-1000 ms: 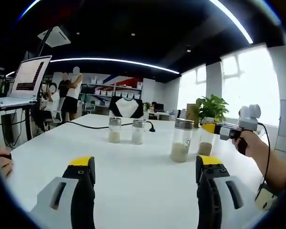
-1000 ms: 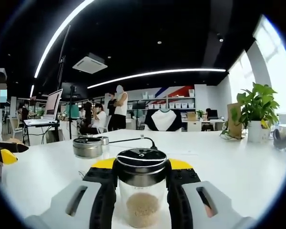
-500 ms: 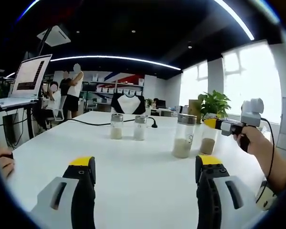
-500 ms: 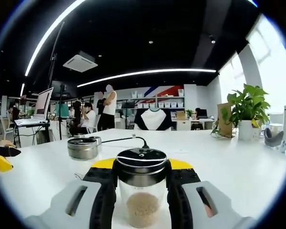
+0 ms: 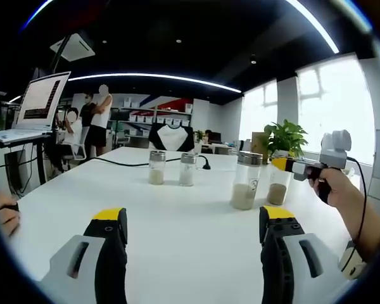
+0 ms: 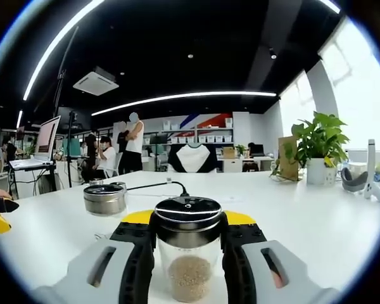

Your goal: Rotate the seasoning bottle until the label or dispensing opening points toward the visible target arrow and the bottle remains upright within the marked orientation range

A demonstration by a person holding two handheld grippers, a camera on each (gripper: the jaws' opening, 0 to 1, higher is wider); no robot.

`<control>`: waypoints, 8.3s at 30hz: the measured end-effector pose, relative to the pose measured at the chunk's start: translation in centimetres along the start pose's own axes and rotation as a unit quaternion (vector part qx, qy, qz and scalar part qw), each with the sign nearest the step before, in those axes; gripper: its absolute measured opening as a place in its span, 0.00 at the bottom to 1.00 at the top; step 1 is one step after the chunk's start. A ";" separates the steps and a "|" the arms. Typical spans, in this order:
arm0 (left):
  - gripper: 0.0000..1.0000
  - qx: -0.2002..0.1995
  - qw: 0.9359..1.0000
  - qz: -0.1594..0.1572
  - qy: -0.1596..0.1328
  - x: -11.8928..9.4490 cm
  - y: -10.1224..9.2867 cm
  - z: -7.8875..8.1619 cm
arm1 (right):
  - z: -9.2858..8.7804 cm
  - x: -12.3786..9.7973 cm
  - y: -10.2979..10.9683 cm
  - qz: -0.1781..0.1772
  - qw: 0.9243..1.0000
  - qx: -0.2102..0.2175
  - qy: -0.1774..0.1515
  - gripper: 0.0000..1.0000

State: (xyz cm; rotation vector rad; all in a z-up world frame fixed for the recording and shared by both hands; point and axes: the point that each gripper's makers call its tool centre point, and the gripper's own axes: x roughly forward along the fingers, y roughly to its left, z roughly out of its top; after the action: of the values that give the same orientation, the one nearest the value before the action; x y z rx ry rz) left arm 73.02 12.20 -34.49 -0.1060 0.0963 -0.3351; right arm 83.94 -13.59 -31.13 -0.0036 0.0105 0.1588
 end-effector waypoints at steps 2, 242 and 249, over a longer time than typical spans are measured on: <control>0.90 0.000 1.000 0.001 0.000 0.0 0.0 0.0 | 0.0 0.0 0.0 -0.002 1.000 0.000 -0.001 0.39; 0.89 0.011 1.000 -0.008 -0.005 -0.8 -0.7 0.8 | -0.1 0.3 1.6 0.082 0.996 -0.011 0.022 0.42; 0.89 0.015 1.000 -0.009 -0.007 -0.9 -0.6 0.9 | -0.1 0.6 1.2 0.066 0.997 -0.012 0.022 0.42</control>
State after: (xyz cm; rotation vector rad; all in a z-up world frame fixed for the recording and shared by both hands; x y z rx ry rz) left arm 72.11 11.97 -33.45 -0.0790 0.0760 -0.3539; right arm 84.34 -12.32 -31.26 -0.0313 0.0536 0.2917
